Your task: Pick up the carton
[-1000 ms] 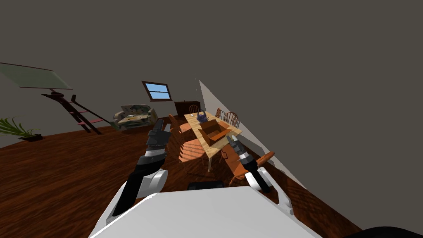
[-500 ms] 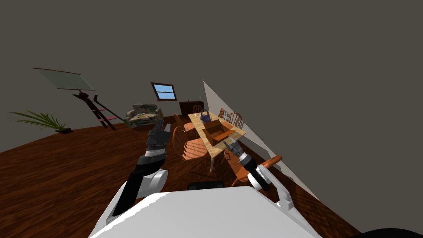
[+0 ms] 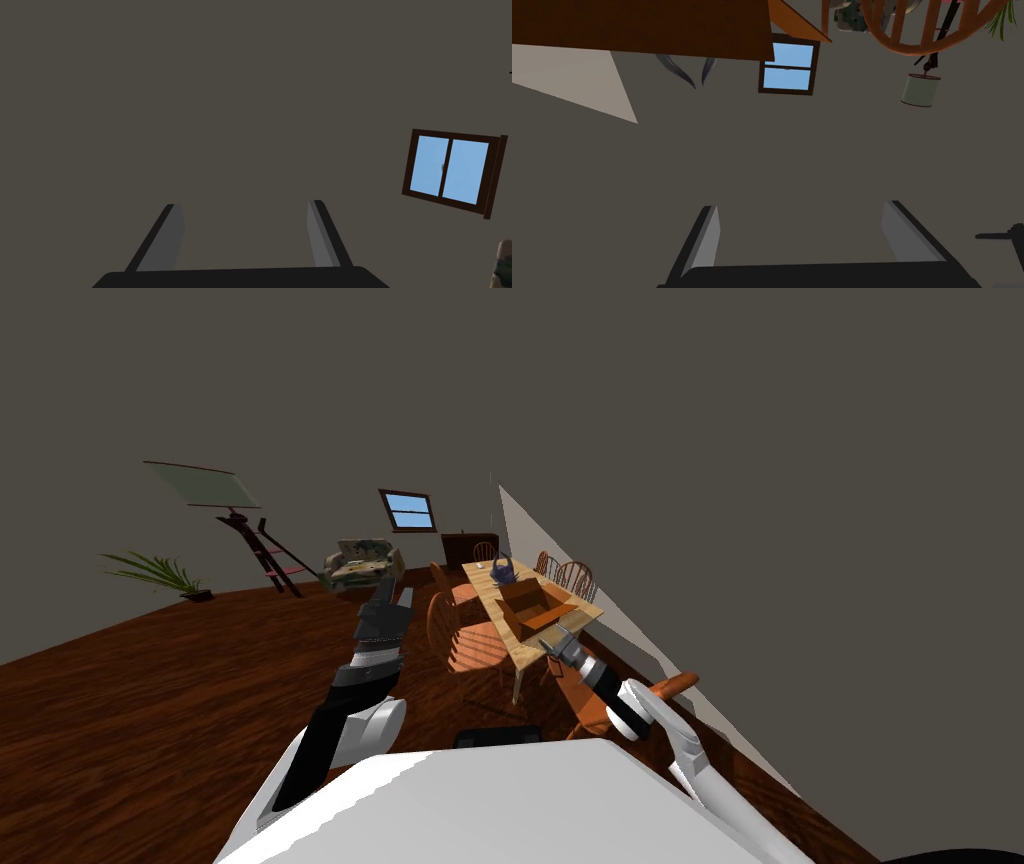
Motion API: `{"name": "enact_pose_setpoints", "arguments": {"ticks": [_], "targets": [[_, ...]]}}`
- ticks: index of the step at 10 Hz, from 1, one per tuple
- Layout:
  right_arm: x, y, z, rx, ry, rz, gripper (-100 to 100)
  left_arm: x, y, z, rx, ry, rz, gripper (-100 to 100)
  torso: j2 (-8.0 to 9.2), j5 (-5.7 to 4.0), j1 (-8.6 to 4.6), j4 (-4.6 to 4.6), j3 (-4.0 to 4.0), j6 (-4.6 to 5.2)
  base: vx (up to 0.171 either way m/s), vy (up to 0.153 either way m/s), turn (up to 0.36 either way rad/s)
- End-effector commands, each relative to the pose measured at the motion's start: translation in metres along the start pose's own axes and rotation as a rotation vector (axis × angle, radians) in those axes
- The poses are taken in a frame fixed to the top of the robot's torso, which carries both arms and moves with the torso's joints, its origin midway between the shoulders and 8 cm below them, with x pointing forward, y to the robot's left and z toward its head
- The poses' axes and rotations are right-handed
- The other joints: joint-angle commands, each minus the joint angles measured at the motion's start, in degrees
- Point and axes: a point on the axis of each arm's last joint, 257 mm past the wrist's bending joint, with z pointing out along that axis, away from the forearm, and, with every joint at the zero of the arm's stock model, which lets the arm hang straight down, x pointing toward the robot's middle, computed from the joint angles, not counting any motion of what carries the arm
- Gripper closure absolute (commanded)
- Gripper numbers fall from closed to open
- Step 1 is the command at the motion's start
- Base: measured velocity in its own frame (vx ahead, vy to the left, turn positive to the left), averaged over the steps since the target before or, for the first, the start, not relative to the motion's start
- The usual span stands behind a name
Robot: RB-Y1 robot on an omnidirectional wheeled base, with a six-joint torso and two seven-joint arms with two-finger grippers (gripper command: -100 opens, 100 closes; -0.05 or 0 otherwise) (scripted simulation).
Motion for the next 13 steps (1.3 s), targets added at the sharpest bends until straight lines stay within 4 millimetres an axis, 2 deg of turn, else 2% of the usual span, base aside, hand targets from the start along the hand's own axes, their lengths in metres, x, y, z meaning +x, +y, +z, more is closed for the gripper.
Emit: {"name": "enact_pose_setpoints", "arguments": {"ticks": [1,2,5,6,8,9,13], "targets": [[0.019,-0.004,0.000,-0.037,0.061,-0.120,-100,0.000,0.000,0.000,0.000,0.000,0.000,0,0.00,0.00,0.00,0.00,0.00,0.00,-0.004,0.027,0.112],[0.019,-0.005,-0.001,-0.039,0.063,-0.124,-100,0.000,0.000,0.000,0.000,0.000,0.000,0,-0.01,0.00,0.01,0.00,0.00,0.00,-0.004,0.018,0.035],[0.054,-0.022,-0.004,-0.111,0.177,-0.362,-100,0.000,0.000,0.000,0.000,0.000,0.000,0,-0.01,0.00,0.02,0.00,0.00,0.00,-0.004,0.027,0.076],[0.054,-0.024,-0.005,-0.114,0.182,-0.369,-100,0.000,0.000,0.000,0.000,0.000,0.000,0,-0.02,0.00,0.03,-0.01,-0.01,0.01,0.002,0.020,0.017],[0.072,-0.043,-0.009,-0.163,0.252,-0.533,-100,0.000,0.000,0.000,0.000,0.000,0.000,0,-0.01,0.00,0.00,0.00,0.00,0.02,0.001,0.025,0.063],[0.074,-0.045,-0.010,-0.161,0.257,-0.532,-100,0.000,0.000,0.000,0.000,0.000,0.000,0,-0.02,0.01,0.01,0.00,-0.01,0.01,0.004,0.017,0.021],[0.099,-0.098,-0.023,-0.240,0.392,-0.834,-100,0.000,0.000,0.000,0.000,0.000,0.000,0,-0.05,0.01,0.02,-0.01,-0.03,0.02,0.007,0.027,0.053]]}}
